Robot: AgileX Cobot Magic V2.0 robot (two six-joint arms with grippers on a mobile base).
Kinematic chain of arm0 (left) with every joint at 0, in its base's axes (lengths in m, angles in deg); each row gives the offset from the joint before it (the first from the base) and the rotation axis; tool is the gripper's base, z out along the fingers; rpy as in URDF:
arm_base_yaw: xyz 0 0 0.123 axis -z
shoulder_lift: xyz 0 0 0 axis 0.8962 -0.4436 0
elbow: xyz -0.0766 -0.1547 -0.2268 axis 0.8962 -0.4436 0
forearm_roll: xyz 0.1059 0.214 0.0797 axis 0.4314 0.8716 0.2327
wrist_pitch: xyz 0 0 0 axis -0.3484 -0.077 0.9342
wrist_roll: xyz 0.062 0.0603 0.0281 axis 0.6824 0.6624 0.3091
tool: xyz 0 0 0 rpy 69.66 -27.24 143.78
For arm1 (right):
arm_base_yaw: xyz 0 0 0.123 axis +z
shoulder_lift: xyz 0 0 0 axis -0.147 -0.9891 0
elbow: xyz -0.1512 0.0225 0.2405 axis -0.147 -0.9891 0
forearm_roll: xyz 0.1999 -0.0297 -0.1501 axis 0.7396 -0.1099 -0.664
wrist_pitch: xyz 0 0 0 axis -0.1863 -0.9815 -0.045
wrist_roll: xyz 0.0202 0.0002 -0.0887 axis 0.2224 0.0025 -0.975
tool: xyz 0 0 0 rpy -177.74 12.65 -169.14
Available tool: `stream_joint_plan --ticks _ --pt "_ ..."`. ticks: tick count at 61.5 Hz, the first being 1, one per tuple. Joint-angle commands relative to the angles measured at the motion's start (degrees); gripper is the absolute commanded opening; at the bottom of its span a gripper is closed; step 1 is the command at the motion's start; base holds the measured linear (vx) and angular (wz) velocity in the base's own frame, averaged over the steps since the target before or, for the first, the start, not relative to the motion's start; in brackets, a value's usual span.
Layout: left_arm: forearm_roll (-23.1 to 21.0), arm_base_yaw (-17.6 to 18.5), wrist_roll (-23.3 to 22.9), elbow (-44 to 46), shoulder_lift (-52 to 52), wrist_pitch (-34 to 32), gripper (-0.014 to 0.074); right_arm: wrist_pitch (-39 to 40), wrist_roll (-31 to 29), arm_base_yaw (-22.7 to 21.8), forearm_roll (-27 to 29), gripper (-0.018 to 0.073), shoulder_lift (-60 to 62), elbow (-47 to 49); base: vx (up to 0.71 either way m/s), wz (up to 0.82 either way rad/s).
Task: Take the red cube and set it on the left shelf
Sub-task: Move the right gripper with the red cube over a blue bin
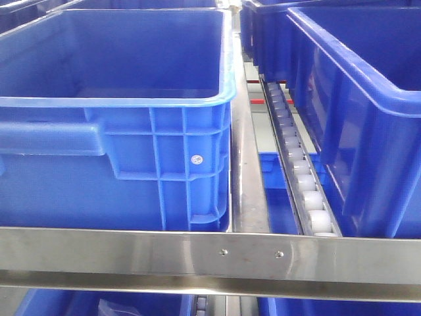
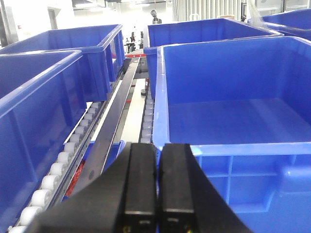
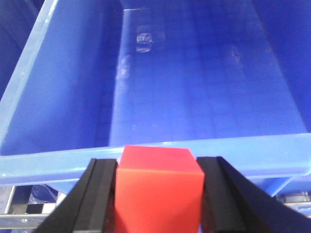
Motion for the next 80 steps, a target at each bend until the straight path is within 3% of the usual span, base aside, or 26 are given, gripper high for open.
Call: stream_joint_plan --ticks 1,37,51,65,80 --pt "-0.32 0.25 0.08 -1.26 -0.47 -4.76 0.0106 4.97 -0.14 -0.34 -0.48 0.0058 -0.63 1.7 0.0 0.0" --pt "-0.32 0.25 0.08 -1.26 -0.47 -4.76 0.0106 5.09 -0.14 -0.34 -0.48 0.0058 -0.63 1.7 0.01 -0.04" --pt "-0.32 0.25 0.08 -1.26 -0.47 -4.76 0.0106 12.14 -0.14 -0.34 -1.94 0.0058 -1.83 1.8 0.0 0.0" --pt "-0.32 0.25 0.08 -1.26 -0.47 -4.76 0.0106 21.16 -0.14 -0.34 -6.27 0.0058 -15.62 8.49 0.0 0.0" --pt "-0.32 0.25 0.08 -1.26 -0.47 -4.76 0.0106 23.21 -0.14 -0.34 -8.79 0.006 -35.81 22.75 0.0 -0.01"
